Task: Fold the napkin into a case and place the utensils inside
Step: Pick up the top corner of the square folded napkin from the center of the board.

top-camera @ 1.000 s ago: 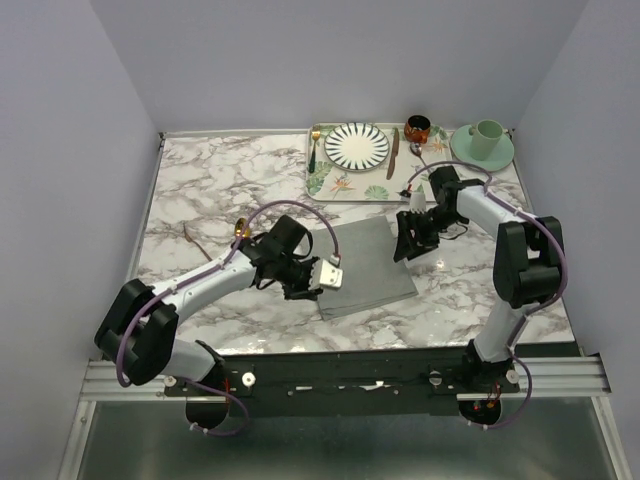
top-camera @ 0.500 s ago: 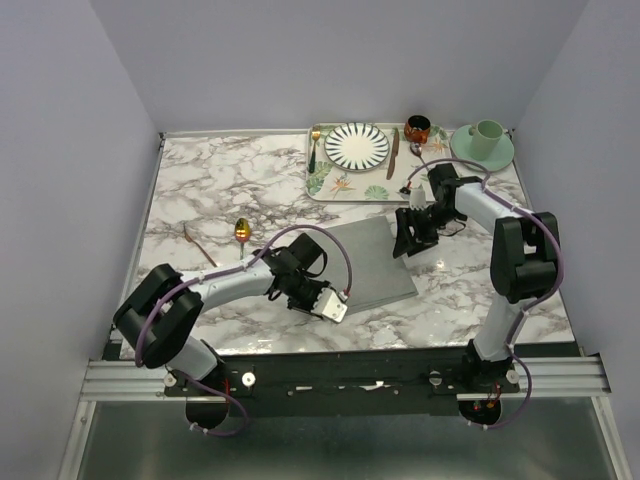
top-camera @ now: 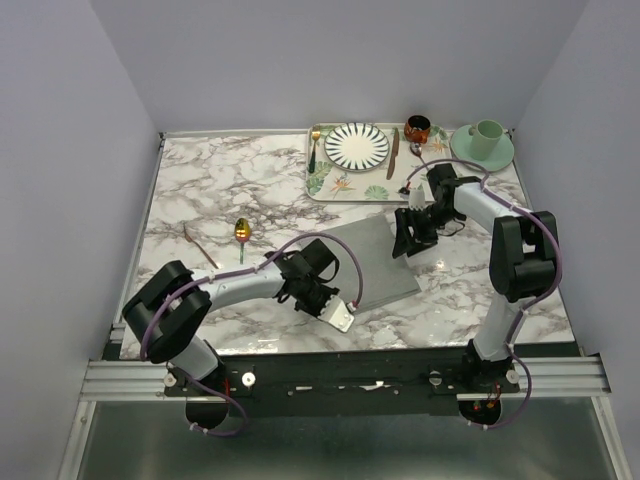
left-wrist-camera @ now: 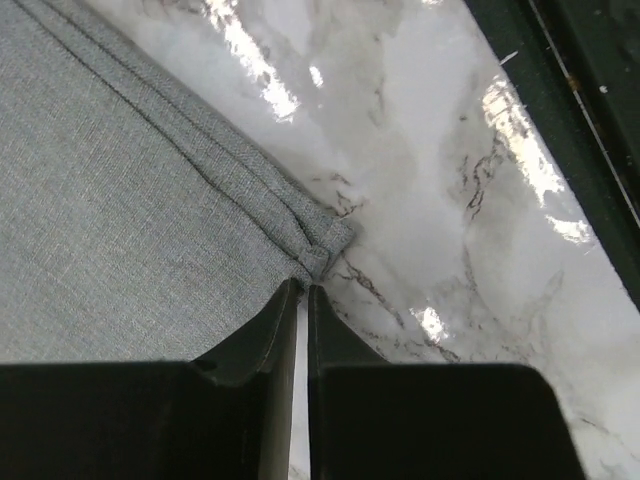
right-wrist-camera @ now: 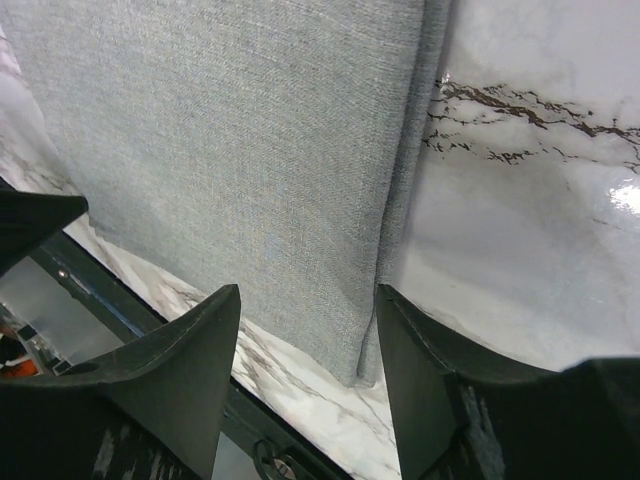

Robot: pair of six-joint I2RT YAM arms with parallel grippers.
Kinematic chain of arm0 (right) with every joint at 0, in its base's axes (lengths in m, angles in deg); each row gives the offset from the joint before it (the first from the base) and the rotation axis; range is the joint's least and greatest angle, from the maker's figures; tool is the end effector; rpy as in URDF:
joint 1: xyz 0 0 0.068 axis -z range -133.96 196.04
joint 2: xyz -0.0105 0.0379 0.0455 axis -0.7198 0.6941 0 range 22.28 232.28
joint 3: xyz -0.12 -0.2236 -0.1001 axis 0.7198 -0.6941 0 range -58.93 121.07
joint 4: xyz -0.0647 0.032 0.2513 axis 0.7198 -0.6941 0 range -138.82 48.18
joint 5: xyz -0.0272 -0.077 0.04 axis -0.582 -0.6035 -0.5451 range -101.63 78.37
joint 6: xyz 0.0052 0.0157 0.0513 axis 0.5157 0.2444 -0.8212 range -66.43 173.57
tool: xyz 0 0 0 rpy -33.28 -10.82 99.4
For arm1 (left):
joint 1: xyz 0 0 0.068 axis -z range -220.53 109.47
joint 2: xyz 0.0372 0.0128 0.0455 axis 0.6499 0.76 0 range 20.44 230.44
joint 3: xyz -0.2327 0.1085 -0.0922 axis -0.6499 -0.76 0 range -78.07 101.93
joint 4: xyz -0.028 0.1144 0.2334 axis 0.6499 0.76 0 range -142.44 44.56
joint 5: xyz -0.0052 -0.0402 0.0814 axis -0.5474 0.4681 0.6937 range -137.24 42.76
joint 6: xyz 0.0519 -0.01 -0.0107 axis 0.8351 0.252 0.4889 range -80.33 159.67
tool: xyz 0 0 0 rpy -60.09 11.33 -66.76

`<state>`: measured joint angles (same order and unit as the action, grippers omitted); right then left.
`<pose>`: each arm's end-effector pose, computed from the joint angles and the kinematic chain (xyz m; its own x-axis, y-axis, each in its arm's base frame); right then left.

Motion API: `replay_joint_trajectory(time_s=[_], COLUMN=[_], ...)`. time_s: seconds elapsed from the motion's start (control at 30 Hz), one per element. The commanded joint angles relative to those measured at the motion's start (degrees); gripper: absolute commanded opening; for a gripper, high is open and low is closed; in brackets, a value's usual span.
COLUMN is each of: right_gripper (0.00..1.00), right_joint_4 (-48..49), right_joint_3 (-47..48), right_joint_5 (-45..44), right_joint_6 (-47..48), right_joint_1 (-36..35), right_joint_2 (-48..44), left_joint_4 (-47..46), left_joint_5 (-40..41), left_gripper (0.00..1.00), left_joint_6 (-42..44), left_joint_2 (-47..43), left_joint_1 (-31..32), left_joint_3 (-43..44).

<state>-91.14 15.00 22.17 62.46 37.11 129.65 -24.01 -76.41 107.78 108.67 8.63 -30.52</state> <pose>0.3421 0.0737 0.1777 -0.9376 -0.2773 -0.2098 -0.3473 0.7765 0.5258 0.1661 -0.2188 0.1650 0.4909 0.6713 -0.5554 0.8555 -0.4921 0.1613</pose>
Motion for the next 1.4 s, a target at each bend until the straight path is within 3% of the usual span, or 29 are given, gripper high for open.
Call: replay_joint_trajectory(time_s=[0.0,0.13,0.3,0.5,0.83,0.97,1.13,1.37], right_gripper=[0.65,0.66,0.68,0.69,0.69,0.69,0.69,0.69], right_joint_4=[0.5,-0.1,-0.7,-0.9,-0.5,-0.5,-0.6,-0.6], right_joint_3=[2.1,2.5,3.8,4.6,3.6,3.6,3.7,3.5], right_joint_5=[-0.7,-0.4,-0.3,0.8,2.0,2.1,2.3,2.7], right_joint_6=[0.4,1.1,2.0,1.8,1.2,1.4,1.3,1.2], right_joint_1=[0.1,0.1,0.1,0.1,0.1,0.1,0.1,0.1], right_joint_2=[1.2,1.1,1.3,2.5,2.9,2.9,3.4,3.5], left_joint_4=[2.2,2.2,0.8,-2.7,-3.0,-2.4,-2.2,-3.9], left_joint_5=[0.8,-1.4,-1.3,3.2,2.7,3.2,2.7,3.1], left_gripper=[0.11,0.07,0.06,0.31,0.37,0.47,0.44,0.33], left_joint_6=[-1.2,-9.4,-13.4,-14.5,-12.7,-10.9,-10.5,-11.8], left_joint_2=[0.0,0.5,0.2,-2.7,-0.5,-0.2,-0.2,0.5], left_joint_1=[5.1,8.0,9.4,9.3,9.6,9.8,10.0,10.3], left_joint_3=[0.6,1.7,2.1,0.1,0.1,-0.6,-1.1,-1.0])
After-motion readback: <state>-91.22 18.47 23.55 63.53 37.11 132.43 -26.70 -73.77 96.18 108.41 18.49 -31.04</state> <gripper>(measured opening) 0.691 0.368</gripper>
